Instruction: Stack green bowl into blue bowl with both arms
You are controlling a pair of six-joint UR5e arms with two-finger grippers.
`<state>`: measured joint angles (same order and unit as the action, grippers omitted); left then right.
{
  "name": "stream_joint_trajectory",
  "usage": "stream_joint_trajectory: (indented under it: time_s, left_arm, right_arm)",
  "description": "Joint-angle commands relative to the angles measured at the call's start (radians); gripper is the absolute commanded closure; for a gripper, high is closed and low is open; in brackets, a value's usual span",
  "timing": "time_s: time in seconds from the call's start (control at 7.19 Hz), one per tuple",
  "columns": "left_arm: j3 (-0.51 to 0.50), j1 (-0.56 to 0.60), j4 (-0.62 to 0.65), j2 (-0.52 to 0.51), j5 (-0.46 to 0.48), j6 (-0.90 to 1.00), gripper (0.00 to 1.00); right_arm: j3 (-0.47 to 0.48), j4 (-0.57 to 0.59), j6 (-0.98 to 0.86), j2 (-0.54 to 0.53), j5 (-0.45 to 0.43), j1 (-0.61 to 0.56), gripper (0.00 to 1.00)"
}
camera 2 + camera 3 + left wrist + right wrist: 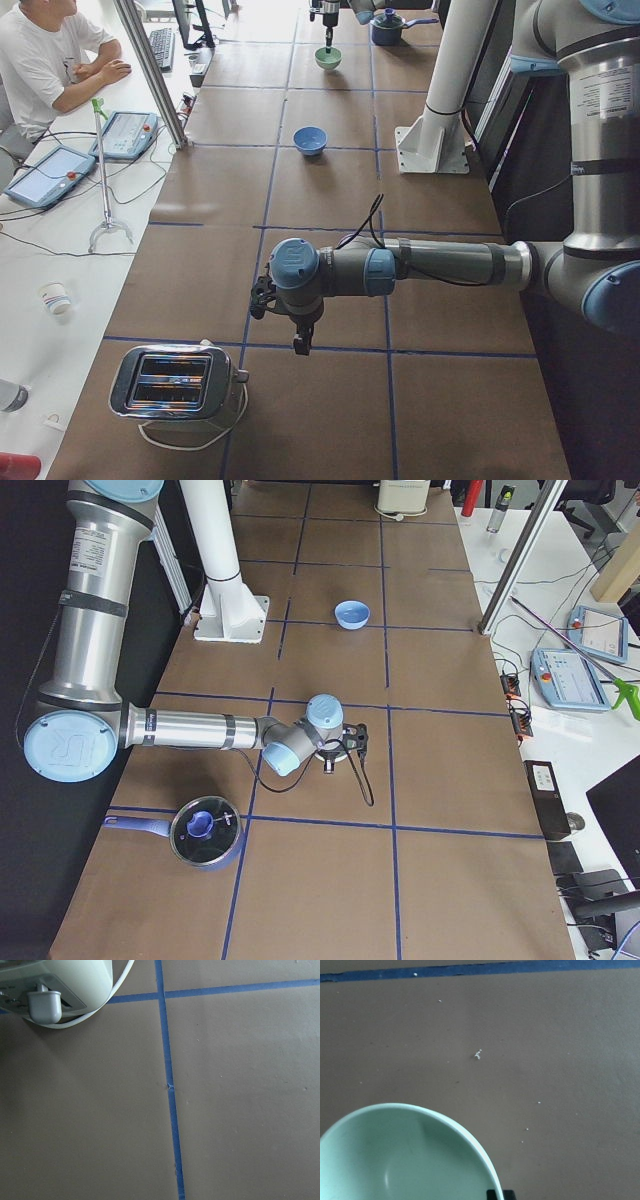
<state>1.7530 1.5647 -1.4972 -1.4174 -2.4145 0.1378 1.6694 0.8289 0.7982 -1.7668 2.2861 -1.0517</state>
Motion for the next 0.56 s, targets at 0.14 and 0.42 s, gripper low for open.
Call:
stream_joint_trajectory:
  time_s: [0.14,0.42]
  left_arm:
    - [0.000,0.000,0.002,0.000,0.000,-0.001,0.00]
    - [-0.006,0.000,0.000,0.000,0.000,-0.001,0.00]
  right_arm:
    - [0.215,0.308,0.302,0.201,0.015,0.062,1.00]
    - [0.214,0.488,0.636,0.498,-0.017,0.229,0.98]
